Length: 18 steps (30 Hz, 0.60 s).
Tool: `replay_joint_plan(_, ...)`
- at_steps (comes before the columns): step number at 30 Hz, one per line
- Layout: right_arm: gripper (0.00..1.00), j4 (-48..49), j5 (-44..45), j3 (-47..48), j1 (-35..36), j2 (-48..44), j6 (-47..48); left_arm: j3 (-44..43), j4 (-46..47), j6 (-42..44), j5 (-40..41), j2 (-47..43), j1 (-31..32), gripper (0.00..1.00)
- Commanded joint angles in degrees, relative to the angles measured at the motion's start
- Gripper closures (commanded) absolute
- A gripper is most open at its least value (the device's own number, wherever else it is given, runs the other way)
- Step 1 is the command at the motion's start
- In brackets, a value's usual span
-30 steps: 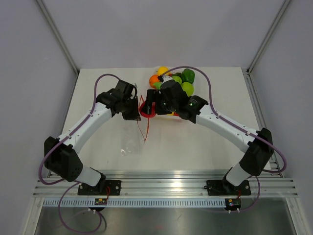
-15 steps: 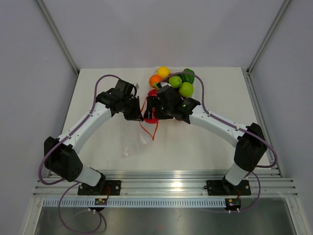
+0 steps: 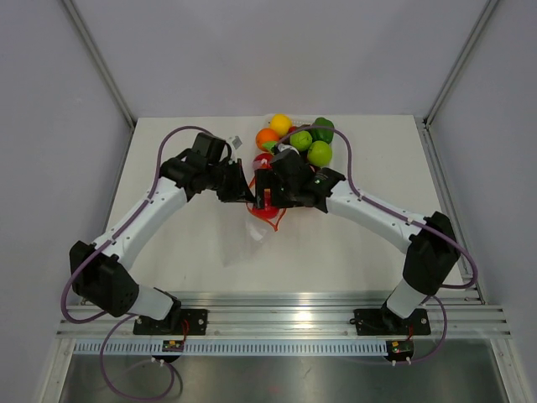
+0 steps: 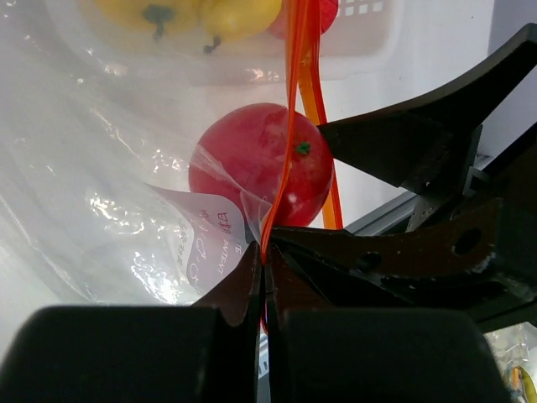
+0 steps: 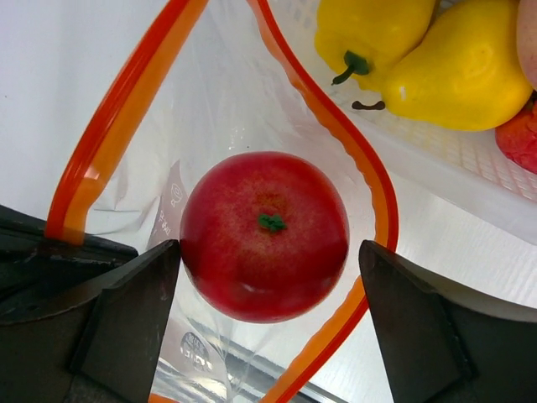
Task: Place the food in the zip-top bag and seal the zipper
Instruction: Place the fake fruit in the zipper food storage bag.
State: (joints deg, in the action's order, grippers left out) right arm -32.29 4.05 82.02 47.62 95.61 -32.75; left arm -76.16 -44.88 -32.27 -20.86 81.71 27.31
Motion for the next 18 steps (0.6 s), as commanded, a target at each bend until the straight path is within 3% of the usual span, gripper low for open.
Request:
replay_joint_plan(1,0.04,0.83,-0.37,1.04,0.55,-5.52,1.20,-2.50,4.54,-1.13,-3.31,-1.64,0.46,1.00)
replay_joint_plan(4,0.07,0.21,1.39,0.95,0.55,-8.95,1.81,-2.33,3.84,-0.95,-1.90,-1.64,0.46,1.00)
replay_joint_plan(8,0.28,0.21,4.90,0.16,0.55,-13.25,2.08,-2.50,3.31,-0.86,-1.02,-1.99,0.46,1.00)
replay_joint_plan(10,0.34,0.91,7.28,-1.85,0.46,-14.31,1.73,-2.50,3.31,-0.86,-0.93,-2.26,0.46,1.00)
replay_joint_plan(12,0.34,1.00,7.64,-2.83,0.02,-14.23,1.12,-2.33,3.14,-0.95,-0.85,-2.43,0.55,1.00)
replay_joint_plan(15,0.22,0.04,7.81,-3.01,-0.15,-11.95,0.67,-2.24,3.22,-1.04,-0.93,-3.05,0.46,1.00)
replay_joint_plan(18,0.20,-1.63,8.07,-2.30,-0.33,-7.47,0.32,-2.06,3.05,-0.69,-0.94,-3.75,0.46,1.00)
